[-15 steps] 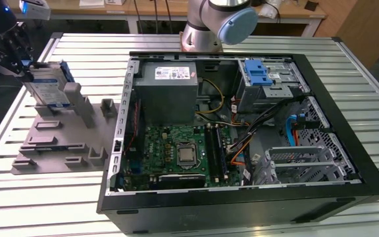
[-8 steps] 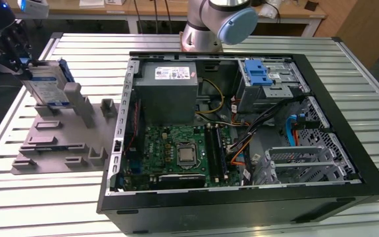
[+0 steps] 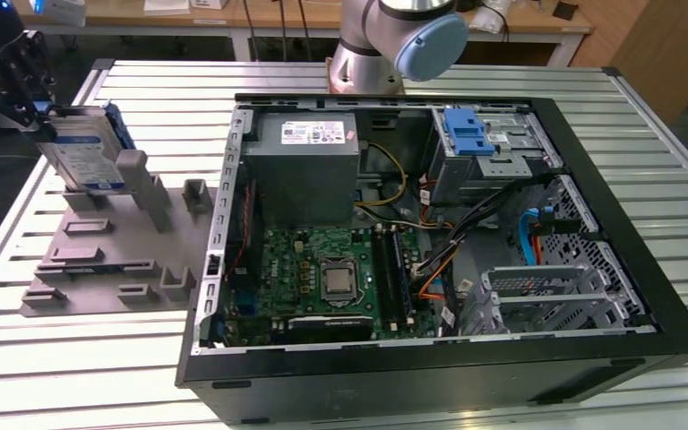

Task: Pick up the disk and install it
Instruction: 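Pick up the disk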

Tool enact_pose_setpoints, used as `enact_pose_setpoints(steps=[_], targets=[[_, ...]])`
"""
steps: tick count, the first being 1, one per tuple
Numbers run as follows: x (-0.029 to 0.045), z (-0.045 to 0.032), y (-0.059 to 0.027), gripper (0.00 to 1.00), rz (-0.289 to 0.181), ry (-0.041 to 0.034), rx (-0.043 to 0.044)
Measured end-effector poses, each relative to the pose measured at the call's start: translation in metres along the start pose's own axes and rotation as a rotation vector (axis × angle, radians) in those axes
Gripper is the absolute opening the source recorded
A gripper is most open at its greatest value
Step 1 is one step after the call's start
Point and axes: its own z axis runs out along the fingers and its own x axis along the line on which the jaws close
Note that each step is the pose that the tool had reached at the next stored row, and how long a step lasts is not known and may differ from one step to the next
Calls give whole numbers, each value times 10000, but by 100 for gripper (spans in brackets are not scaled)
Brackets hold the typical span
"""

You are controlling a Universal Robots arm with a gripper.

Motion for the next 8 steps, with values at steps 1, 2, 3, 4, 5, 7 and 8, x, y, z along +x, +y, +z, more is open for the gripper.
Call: enact_pose_setpoints(steps=[1, 2, 3, 4, 5, 7, 8], targets=[[0, -6, 0, 36, 0, -1, 1], [0, -11, 0, 36, 0, -2, 1], [0, -16, 0, 36, -1, -3, 0], [-1, -21, 0, 36, 0, -3, 0], [-1, -27, 0, 36, 0, -4, 0], [-1, -38, 1, 36, 0, -3, 0], [-1, -42, 1, 36, 0, -4, 1]])
